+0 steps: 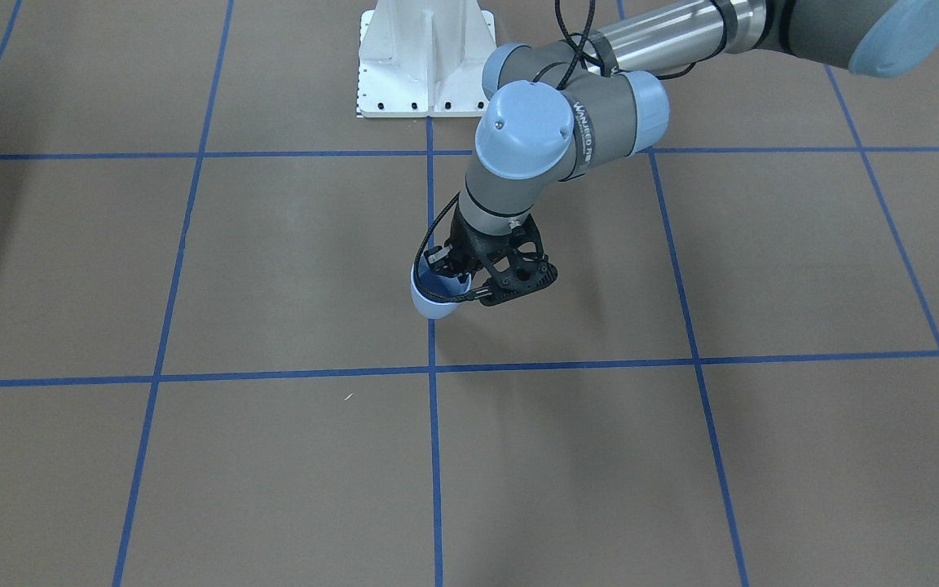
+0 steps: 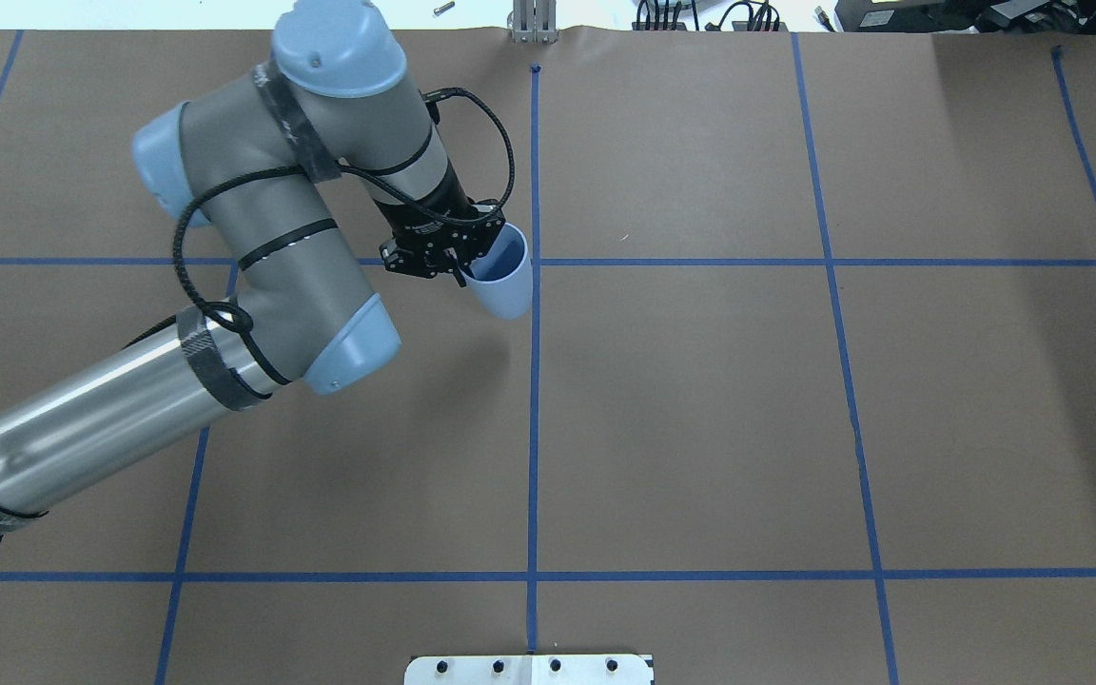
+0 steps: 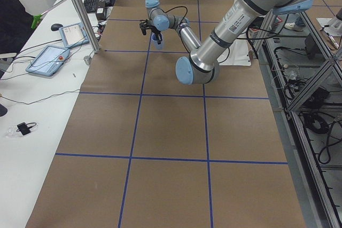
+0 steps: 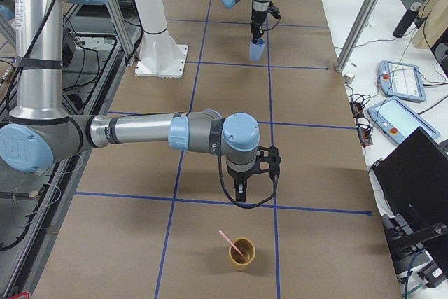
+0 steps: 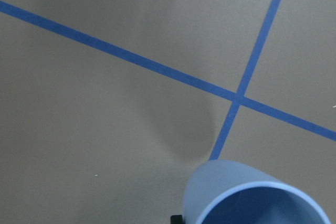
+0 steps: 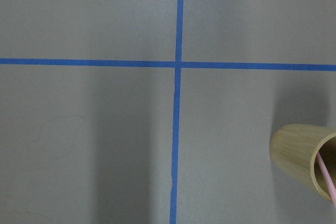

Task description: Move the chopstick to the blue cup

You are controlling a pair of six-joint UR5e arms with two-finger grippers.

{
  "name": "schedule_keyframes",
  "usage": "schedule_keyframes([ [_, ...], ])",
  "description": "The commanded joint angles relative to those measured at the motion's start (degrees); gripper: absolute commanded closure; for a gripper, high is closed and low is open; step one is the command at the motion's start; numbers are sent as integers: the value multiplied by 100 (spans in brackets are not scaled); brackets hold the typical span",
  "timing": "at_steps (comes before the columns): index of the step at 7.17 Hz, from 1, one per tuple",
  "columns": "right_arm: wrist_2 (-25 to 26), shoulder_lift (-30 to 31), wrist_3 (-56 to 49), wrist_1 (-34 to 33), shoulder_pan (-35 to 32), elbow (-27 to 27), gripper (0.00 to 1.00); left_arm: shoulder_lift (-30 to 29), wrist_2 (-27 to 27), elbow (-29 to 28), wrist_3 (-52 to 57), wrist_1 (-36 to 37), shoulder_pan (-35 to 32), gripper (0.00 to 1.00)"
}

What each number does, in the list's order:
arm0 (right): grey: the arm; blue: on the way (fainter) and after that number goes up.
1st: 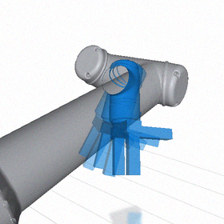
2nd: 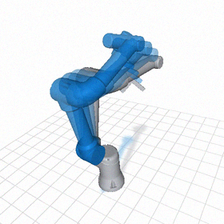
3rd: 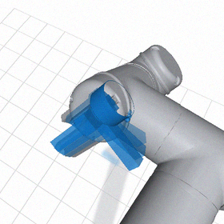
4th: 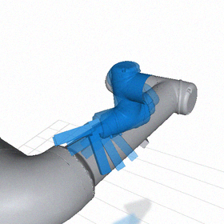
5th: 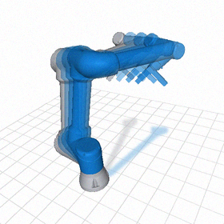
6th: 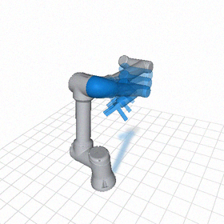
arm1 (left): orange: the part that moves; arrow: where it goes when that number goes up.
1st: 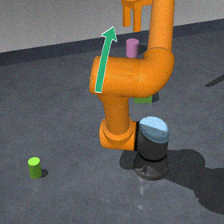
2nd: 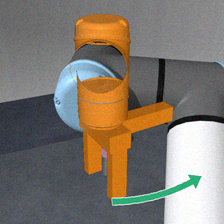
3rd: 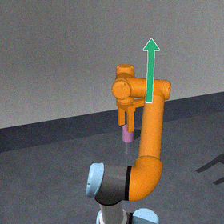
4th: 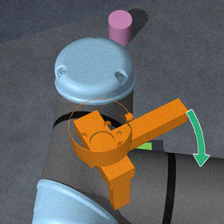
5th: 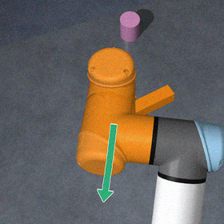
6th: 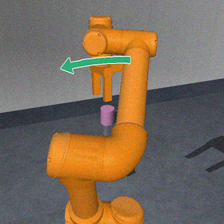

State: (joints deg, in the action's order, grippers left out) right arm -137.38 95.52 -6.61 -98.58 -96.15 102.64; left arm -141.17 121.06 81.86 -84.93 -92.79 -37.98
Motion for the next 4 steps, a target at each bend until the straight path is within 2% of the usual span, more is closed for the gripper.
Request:
schedule_keyframes([
  [1,-26,2,11,-3,0,-7,0,-34,-161,-126,12,-11,116,100],
  [4,-26,-7,11,-3,0,1,0,-34,-284,-188,29,-20,239,100],
])
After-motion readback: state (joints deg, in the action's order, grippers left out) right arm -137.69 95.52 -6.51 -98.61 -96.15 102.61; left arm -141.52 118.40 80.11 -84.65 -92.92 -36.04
